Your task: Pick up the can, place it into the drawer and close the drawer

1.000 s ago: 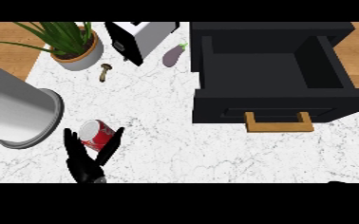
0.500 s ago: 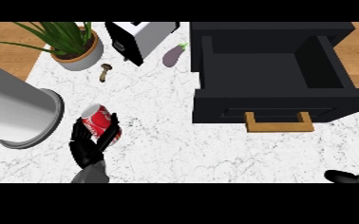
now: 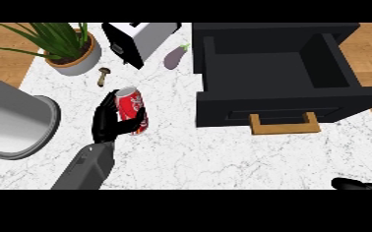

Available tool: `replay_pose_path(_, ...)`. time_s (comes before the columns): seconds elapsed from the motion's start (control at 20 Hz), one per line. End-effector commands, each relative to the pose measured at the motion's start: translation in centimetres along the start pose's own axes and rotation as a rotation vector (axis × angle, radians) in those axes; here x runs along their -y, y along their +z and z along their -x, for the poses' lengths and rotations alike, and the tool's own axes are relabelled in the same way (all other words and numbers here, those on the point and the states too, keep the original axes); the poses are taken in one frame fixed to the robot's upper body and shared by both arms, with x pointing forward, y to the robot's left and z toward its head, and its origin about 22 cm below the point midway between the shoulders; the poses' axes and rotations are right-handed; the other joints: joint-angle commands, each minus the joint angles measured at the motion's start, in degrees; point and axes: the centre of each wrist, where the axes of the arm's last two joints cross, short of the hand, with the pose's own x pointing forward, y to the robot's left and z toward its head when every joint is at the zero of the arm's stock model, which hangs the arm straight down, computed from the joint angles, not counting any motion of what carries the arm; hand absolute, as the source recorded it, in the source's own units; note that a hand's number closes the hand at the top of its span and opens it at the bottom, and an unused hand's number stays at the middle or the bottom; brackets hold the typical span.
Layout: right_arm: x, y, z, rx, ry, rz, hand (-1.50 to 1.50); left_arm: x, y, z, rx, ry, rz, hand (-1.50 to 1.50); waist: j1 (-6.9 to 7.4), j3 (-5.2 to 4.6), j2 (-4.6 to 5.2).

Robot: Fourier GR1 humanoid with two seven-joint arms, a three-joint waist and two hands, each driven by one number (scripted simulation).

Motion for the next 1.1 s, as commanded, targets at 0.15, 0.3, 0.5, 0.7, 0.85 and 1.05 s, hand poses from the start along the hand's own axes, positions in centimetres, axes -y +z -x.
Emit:
replay_pose_path(0.15, 0.5, 0.6, 0.6, -0.004, 0.018, 0.027, -1.5, 3.3, -3.9, -3.1, 0.025, 0.049, 0.212, 1.5, 1.19, 0.05, -0.24)
replay_pose_path(0.3, -0.5, 0.2, -1.4, 0.024, 0.013, 0.036, -1.5, 6.6, -4.0, -3.3, 0.026, 0.018, 0.259, 1.5, 1.16, 0.04, -0.22)
replay_pose_path(0.5, 0.9, 1.6, -1.0, -0.002, 0.04, 0.043, -1.5, 8.7, -5.4, -8.2, 0.08, -0.02, 0.293, 1.5, 1.59, 0.11, -0.58)
replay_pose_path(0.7, 0.0, 0.1, -1.5, 0.013, 0.043, 0.048, -1.5, 10.7, -7.0, -13.0, 0.068, -0.029, 0.359, 1.5, 1.99, 0.09, -0.54)
replay_pose_path(0.85, -0.3, 1.3, -0.9, 0.016, 0.042, 0.046, -1.5, 14.2, -8.4, -17.6, 0.078, -0.007, 0.376, 1.5, 1.47, 0.09, -0.46)
replay_pose_path(1.05, 0.7, 0.4, -0.5, 0.018, 0.032, 0.034, -1.5, 18.3, -6.8, -19.9, 0.089, 0.008, 0.393, 1.5, 1.48, 0.1, -0.47)
